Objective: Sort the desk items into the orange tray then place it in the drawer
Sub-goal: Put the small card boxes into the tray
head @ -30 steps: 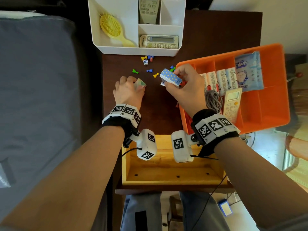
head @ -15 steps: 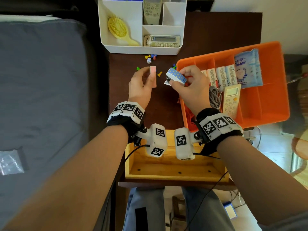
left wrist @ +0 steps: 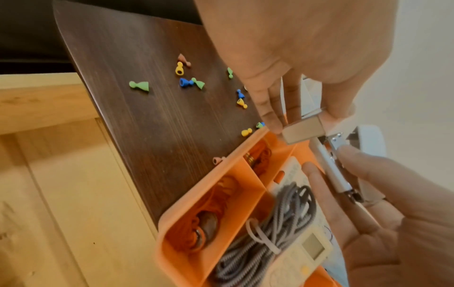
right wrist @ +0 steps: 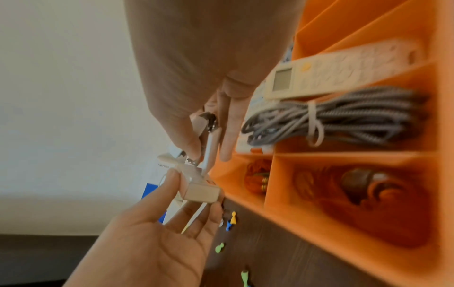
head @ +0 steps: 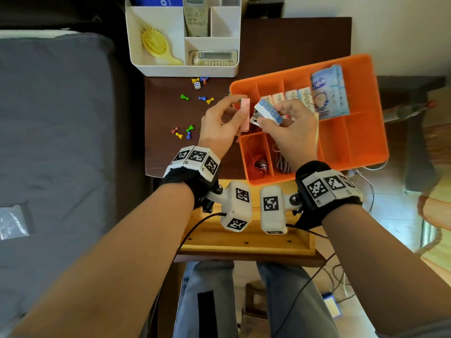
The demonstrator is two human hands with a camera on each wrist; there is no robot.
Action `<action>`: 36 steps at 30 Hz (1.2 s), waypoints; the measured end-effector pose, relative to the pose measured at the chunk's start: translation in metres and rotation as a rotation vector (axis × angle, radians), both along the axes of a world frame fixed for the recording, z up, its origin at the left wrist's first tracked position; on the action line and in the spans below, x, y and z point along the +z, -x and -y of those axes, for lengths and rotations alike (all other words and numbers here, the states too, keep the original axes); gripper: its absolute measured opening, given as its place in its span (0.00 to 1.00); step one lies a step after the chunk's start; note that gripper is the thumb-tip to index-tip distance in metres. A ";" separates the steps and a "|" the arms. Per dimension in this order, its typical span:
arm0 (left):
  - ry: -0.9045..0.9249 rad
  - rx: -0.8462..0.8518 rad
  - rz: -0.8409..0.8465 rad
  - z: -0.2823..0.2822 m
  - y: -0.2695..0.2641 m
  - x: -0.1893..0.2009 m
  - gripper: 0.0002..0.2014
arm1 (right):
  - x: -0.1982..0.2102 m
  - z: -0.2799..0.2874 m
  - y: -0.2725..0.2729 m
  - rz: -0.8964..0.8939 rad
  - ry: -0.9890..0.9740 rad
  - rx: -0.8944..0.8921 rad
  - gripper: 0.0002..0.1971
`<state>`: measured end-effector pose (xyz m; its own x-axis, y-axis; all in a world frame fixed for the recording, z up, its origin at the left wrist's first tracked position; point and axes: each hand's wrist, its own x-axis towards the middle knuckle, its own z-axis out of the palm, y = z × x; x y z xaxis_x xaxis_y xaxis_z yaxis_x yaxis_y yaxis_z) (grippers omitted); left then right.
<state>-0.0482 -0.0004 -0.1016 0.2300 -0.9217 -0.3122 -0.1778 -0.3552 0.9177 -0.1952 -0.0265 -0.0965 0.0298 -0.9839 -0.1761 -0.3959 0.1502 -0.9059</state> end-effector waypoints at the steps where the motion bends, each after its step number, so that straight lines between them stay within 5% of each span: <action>1: -0.008 -0.006 -0.004 0.001 0.007 0.002 0.13 | 0.001 0.000 0.008 0.007 -0.018 -0.006 0.14; 14: -0.037 -0.059 -0.043 0.022 0.130 0.006 0.06 | -0.003 0.004 0.136 -0.064 -0.041 -0.149 0.12; 36: -0.127 -0.470 0.574 0.030 0.179 -0.028 0.10 | -0.038 0.007 0.178 -0.612 -0.108 0.249 0.11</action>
